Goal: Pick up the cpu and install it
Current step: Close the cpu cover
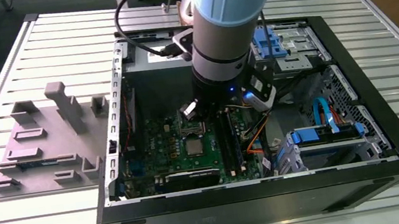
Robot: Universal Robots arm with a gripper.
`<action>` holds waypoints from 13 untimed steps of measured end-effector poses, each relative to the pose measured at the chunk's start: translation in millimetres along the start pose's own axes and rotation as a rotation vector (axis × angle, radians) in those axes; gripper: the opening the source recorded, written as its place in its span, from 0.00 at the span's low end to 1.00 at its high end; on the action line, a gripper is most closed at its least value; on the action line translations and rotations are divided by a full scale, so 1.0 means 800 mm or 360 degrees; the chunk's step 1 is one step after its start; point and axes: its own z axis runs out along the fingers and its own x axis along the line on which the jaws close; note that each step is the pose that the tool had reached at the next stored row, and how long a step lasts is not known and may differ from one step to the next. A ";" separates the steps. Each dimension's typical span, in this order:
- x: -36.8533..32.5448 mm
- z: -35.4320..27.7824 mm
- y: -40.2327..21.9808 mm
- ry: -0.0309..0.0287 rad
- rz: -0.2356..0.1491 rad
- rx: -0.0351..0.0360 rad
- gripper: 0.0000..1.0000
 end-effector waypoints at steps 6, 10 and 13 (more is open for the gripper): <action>-0.0086 0.0059 0.0146 -0.00016 0.0000 -0.0003 0.11; -0.0110 0.0102 0.0189 -0.00026 0.0000 -0.0004 0.11; -0.0105 0.0120 0.0204 -0.00022 0.0000 -0.0004 0.11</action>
